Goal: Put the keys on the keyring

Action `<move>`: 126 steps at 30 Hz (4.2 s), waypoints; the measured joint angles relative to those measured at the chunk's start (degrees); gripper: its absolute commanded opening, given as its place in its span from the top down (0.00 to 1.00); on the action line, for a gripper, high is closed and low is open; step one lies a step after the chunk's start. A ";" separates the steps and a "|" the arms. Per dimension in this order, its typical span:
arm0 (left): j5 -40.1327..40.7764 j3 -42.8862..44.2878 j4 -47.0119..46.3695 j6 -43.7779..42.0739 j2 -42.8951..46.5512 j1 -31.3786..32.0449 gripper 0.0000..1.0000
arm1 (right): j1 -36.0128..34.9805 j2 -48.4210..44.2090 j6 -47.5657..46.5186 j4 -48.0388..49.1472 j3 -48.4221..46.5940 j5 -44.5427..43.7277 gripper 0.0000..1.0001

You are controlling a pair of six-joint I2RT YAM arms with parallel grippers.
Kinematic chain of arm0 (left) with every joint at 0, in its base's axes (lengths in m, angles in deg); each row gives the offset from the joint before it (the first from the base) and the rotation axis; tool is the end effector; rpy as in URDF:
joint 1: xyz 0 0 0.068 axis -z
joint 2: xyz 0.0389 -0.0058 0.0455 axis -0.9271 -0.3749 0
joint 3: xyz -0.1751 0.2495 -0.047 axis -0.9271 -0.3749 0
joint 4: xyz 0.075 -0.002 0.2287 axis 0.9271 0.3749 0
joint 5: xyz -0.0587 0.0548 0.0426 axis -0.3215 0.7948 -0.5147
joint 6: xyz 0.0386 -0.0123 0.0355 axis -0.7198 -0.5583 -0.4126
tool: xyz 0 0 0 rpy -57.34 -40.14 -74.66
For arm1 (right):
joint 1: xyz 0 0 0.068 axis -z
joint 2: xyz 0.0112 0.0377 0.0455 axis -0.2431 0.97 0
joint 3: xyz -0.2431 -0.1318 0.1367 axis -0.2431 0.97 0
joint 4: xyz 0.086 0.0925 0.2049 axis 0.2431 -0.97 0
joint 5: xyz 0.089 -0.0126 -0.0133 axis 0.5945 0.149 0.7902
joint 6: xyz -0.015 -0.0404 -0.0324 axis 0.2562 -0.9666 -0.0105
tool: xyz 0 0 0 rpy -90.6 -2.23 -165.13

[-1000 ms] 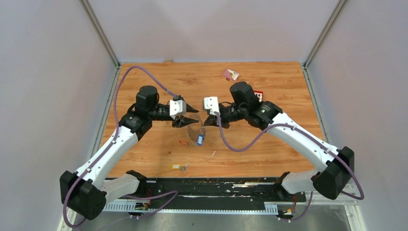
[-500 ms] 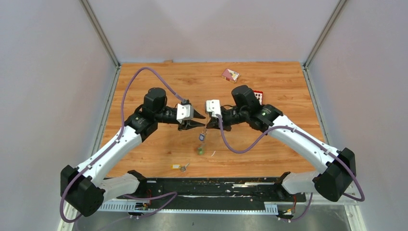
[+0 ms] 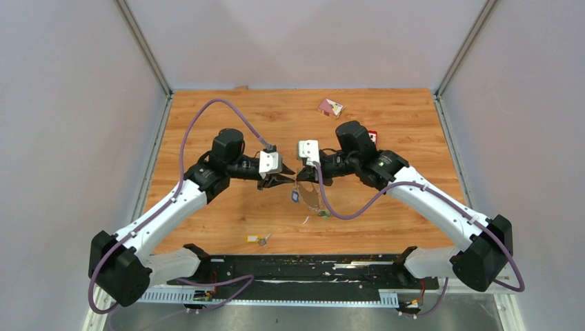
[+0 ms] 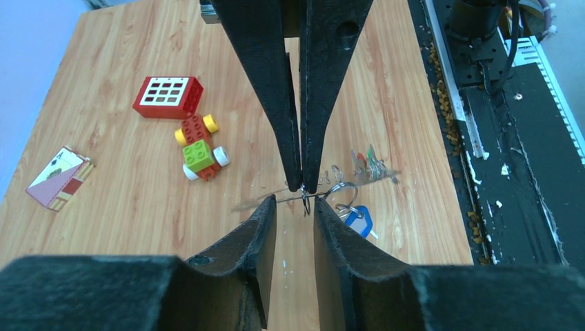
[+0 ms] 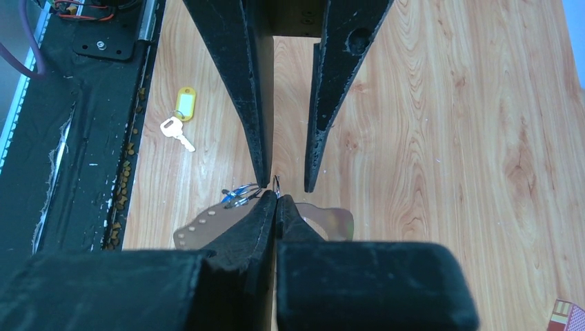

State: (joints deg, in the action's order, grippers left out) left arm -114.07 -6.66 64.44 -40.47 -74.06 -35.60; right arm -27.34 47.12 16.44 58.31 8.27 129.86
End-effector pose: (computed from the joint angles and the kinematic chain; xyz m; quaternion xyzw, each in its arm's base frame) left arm 0.1629 -0.1369 0.3543 0.5954 0.5189 -0.3842 0.4781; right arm 0.1717 0.1825 0.3743 -0.6549 0.5361 0.3221 0.4242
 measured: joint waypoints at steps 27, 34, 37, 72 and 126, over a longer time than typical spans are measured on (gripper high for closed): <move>1.70 -3.17 -3.98 1.01 -1.18 1.40 1.00 | 1.49 -0.70 0.66 1.38 2.38 0.24 0.66; 1.49 -9.81 -9.75 3.10 2.86 1.40 1.00 | 5.55 -5.09 0.17 1.66 5.33 3.54 0.56; 1.05 -10.14 -11.65 3.80 3.23 1.40 1.00 | 5.60 -5.92 -0.09 1.79 6.01 5.73 0.56; 14.05 -2.01 8.07 0.50 4.04 1.40 1.00 | 2.71 2.82 3.85 5.75 1.79 4.17 0.65; 4.44 -1.51 -1.18 5.29 2.19 -0.81 0.76 | 2.51 5.14 10.29 11.02 3.10 7.85 1.00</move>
State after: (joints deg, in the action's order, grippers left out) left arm -109.64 -8.17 63.26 -35.18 -71.87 -36.41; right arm -24.83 52.25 26.73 69.32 11.37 137.70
